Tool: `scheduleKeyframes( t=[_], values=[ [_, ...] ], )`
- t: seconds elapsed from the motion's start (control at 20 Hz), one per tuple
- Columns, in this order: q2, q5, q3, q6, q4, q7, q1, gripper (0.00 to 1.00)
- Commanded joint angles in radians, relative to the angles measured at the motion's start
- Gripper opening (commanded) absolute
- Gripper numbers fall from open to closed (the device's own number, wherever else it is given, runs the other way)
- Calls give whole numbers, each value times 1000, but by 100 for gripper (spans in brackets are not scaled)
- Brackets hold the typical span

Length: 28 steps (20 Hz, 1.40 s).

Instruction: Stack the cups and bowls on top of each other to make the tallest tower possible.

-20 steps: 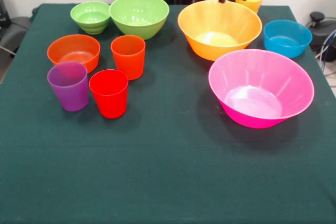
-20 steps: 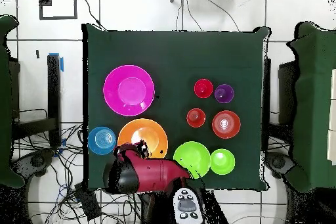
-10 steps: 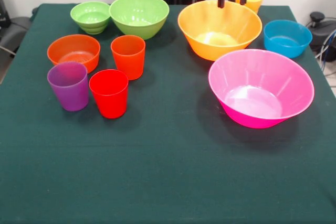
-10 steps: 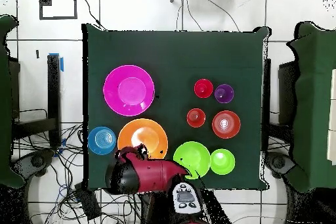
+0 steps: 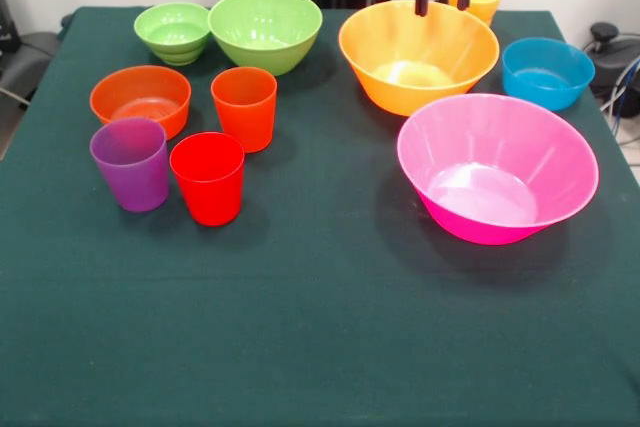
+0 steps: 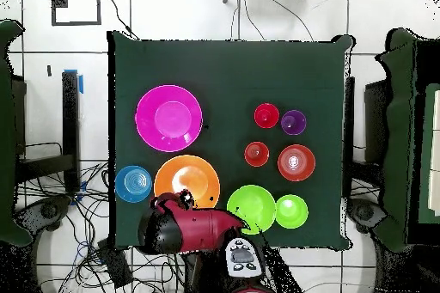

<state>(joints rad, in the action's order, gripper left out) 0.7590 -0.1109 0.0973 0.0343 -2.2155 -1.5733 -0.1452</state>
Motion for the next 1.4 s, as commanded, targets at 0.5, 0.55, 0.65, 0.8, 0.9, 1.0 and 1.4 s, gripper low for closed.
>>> scheduleKeyframes(
  t=[0.5, 0.55, 0.65, 0.8, 0.9, 1.0, 1.4],
  values=[
    [-3, -39, 65, -29, 36, -130, 18, 100],
    [-1, -39, 64, -27, 36, -130, 18, 100],
    [2, -39, 66, -24, 39, -127, 18, 100],
    [0, -43, 62, -27, 45, -123, 21, 100],
    [-4, -45, 62, -30, 46, -122, 18, 100],
    [-4, -46, 63, -29, 46, -121, 18, 100],
    [-10, -27, 37, -42, 50, -143, 62, 100]
  ],
)
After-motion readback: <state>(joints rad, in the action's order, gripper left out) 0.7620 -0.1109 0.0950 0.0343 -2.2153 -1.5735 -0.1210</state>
